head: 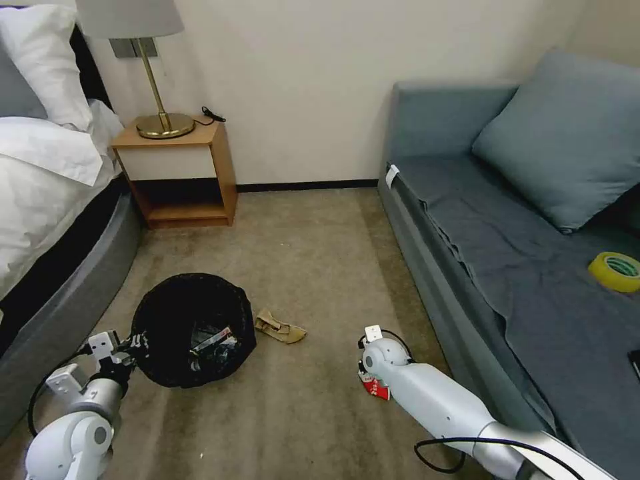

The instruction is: Pick up the trash bin, then pick up the garbage on the floor and place it into the trash bin.

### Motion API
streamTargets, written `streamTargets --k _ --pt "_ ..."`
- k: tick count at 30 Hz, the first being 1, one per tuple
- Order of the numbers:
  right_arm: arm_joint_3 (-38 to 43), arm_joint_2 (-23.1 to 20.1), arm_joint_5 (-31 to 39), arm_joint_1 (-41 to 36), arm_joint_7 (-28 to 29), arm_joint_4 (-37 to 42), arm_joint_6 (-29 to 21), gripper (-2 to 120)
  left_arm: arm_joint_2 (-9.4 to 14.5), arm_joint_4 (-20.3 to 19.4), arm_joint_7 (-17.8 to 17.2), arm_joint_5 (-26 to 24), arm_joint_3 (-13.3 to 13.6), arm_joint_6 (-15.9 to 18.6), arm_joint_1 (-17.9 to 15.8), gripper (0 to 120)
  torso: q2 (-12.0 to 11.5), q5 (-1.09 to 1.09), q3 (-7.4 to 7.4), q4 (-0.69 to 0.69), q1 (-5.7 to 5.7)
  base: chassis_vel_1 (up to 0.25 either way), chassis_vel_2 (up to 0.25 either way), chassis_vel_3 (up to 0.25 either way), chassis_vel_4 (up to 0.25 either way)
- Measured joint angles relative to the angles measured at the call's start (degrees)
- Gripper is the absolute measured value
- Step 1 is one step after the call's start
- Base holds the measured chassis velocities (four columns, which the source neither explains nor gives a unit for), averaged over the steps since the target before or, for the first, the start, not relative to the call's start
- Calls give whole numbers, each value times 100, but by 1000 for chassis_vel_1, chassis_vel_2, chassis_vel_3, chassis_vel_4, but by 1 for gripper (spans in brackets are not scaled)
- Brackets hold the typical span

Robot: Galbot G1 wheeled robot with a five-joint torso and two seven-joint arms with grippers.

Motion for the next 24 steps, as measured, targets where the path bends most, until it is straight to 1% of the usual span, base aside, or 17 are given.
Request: streamTargets --k 3,8,12,13,16,17,18,19,21,22,24 --pt "20 -27 9 -1 15 68 18 0 -4 -11 0 1 -3 0 1 3 0 0 0 0 0 0 0 0 0" --pt "32 -192 180 20 127 463 10 0 -7 -53 -2 2 -5 1 -3 3 0 0 0 0 0 0 0 0 0" --pt "25 -541 509 99 356 1190 1 0 -8 -58 -9 28 37 11 -21 3 0 1 0 0 0 0 0 0 0" --pt "25 -541 509 99 356 1190 1 0 -8 -58 -9 28 37 11 -21 3 0 1 0 0 0 0 0 0 0" --pt "91 -881 767 197 519 1821 39 0 3 -54 -14 54 84 19 -52 3 0 1 0 0 0 0 0 0 0" --pt "116 -1027 875 255 524 2048 129 0 7 -54 -15 63 101 25 -63 3 0 0 0 0 0 0 0 0 0" --pt "116 -1027 875 255 524 2048 129 0 7 -54 -15 63 101 25 -63 3 0 0 0 0 0 0 0 0 0" --pt "137 -1142 976 310 513 2251 248 0 12 -54 -16 79 122 29 -74 3 0 -1 0 -2 0 0 0 0 0" --pt "161 -1322 1087 459 361 2672 532 0 11 -53 -16 131 165 33 -87 3 0 1 0 -1 0 0 0 0 0" --pt "161 -1322 1087 459 361 2672 532 0 11 -53 -16 131 165 33 -87 3 0 1 0 -1 0 0 0 0 0" --pt "165 -1443 1177 600 223 3037 774 0 -3 -53 -19 173 199 36 -87 3 0 -1 0 0 0 0 0 0 0"
